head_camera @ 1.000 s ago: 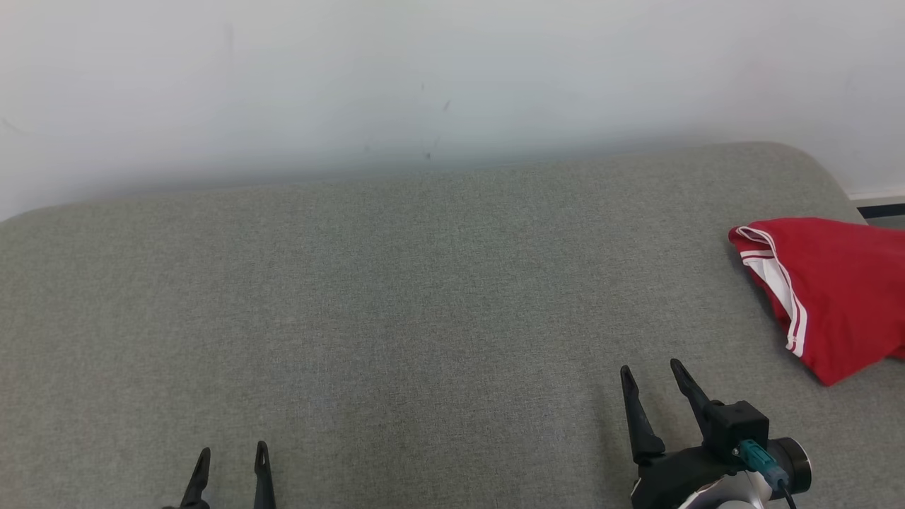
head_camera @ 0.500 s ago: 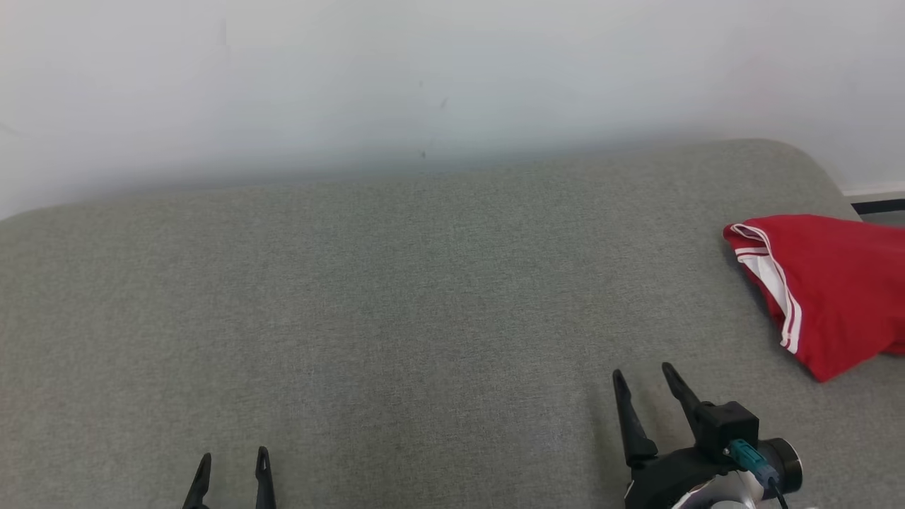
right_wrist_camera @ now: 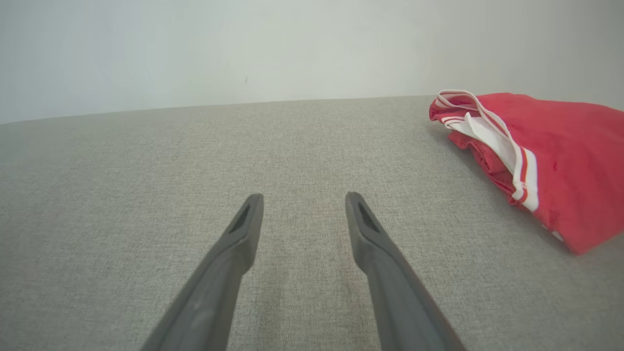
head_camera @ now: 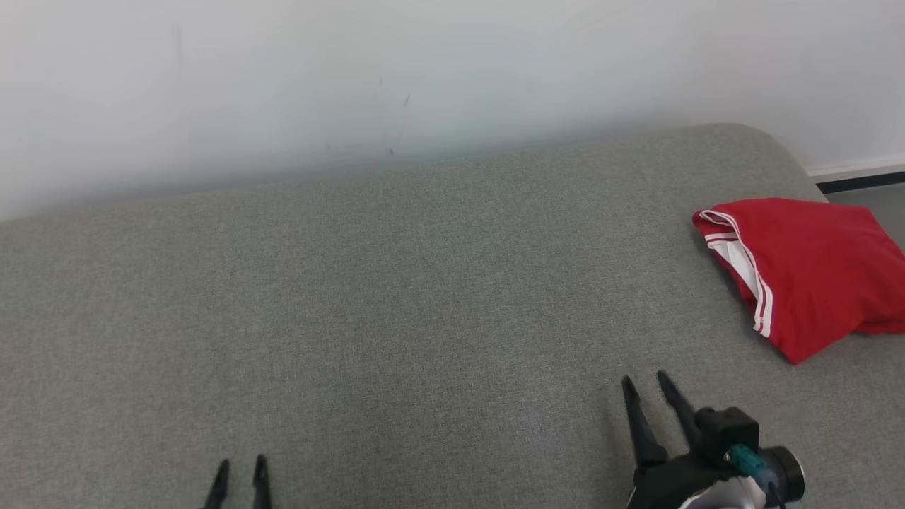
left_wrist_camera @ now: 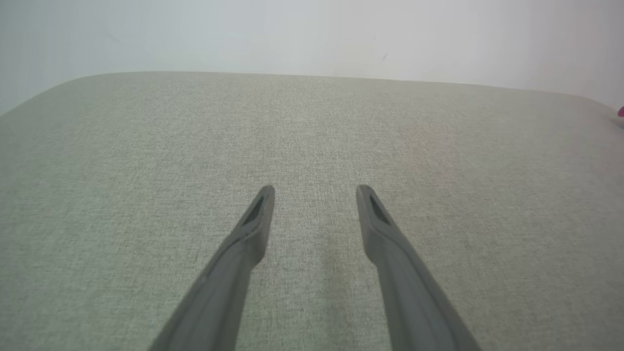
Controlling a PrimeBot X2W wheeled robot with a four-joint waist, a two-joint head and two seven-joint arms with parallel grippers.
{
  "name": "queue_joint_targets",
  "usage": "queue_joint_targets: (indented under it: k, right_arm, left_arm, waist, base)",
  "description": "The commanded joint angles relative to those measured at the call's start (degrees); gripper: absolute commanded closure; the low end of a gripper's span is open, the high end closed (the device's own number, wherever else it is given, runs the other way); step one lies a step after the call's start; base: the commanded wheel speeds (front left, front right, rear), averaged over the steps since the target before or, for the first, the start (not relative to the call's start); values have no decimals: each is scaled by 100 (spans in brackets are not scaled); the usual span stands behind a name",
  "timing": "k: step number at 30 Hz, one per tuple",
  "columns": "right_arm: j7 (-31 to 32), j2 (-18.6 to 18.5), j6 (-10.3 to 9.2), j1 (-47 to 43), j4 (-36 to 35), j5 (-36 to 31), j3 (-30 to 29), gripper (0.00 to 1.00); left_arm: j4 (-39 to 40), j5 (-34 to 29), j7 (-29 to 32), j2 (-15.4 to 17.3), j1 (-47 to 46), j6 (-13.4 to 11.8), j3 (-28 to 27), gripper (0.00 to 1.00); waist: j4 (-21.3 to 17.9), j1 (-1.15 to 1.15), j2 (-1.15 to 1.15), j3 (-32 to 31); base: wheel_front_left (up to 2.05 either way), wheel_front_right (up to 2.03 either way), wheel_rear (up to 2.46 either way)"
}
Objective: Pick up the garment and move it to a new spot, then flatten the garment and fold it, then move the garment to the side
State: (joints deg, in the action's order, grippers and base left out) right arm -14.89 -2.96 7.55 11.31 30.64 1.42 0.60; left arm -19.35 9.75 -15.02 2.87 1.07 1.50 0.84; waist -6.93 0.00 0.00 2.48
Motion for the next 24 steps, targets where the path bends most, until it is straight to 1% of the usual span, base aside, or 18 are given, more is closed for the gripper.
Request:
queue_joint_targets:
  k: [1, 4, 10, 11, 12, 13, 24]
  right_arm:
    - [10, 4, 0, -31, 51, 1, -2, 100]
    - [62, 11, 0, -125, 187, 64, -28, 100]
    - [287, 11, -1, -107, 82, 806, -139, 100]
    - [287, 11, -1, -107, 82, 806, -139, 100]
    - [333, 11, -1, -127, 19, 1054, -144, 100]
    - [333, 11, -1, -127, 19, 1054, -144, 100]
    - [573, 10, -2, -218, -281, 2293, -193, 100]
  left_arm:
    - [-65, 1, 3, -8, 12, 0, 8, 100]
    - [-199, 73, 36, -16, -1, 6, -4, 100]
    - [-168, 754, 237, -15, -91, 56, -91, 100]
    - [-168, 754, 237, -15, -91, 56, -91, 100]
    - [-141, 973, 288, -14, -107, 72, -104, 100]
    - [-141, 973, 288, -14, -107, 72, -104, 100]
    - [-13, 2092, 556, -11, -197, 153, -184, 100]
  waist:
    - [0, 0, 0, 0]
    - [4, 0, 0, -1]
    - [37, 0, 0, -13]
    - [37, 0, 0, -13]
    - [48, 0, 0, -17]
    - [48, 0, 0, -17]
    - [109, 0, 0, -37]
  base:
    - [0, 0, 0]
    - [0, 0, 0]
    - [0, 0, 0]
    - [0, 0, 0]
    - [0, 0, 0]
    - [0, 0, 0]
    - [0, 0, 0]
